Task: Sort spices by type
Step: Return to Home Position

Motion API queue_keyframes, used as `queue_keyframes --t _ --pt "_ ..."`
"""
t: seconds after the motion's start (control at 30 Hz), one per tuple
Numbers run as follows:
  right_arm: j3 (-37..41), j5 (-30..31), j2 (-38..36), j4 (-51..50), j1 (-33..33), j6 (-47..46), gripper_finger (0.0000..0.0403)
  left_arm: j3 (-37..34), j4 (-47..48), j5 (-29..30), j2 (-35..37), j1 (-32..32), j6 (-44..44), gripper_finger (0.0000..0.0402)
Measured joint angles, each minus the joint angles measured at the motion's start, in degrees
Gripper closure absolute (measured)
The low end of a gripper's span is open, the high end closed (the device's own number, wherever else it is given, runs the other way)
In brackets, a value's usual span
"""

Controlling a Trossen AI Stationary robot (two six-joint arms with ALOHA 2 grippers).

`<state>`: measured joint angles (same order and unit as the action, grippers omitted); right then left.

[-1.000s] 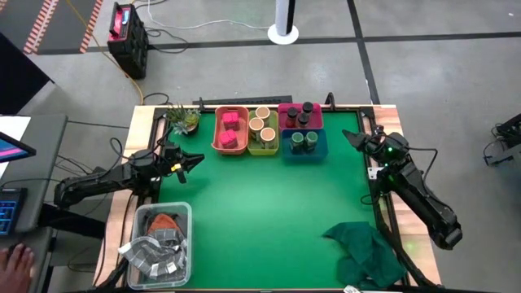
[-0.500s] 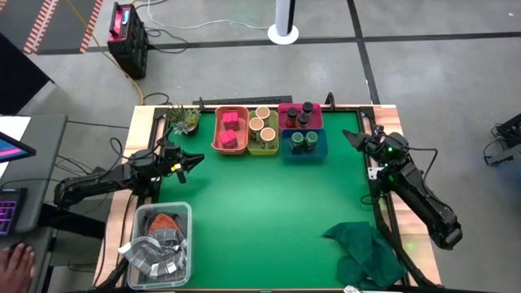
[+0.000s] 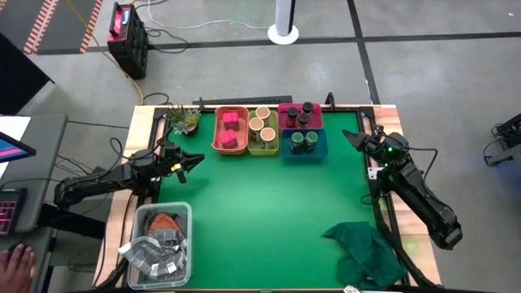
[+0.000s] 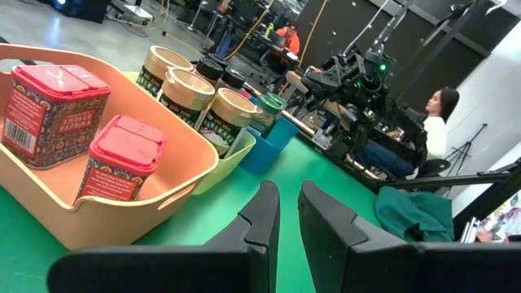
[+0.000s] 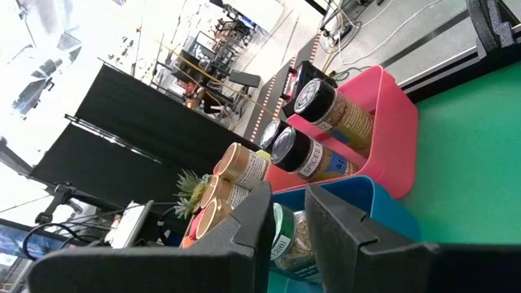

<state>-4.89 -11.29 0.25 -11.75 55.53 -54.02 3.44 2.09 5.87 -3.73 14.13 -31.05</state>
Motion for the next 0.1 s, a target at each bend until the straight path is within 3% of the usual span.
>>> queue_keyframes --t 0.1 --pt "0.0 0.0 0.0 0.0 0.0 0.0 0.03 0.0 0.0 0.0 0.0 0.0 0.0 0.0361"
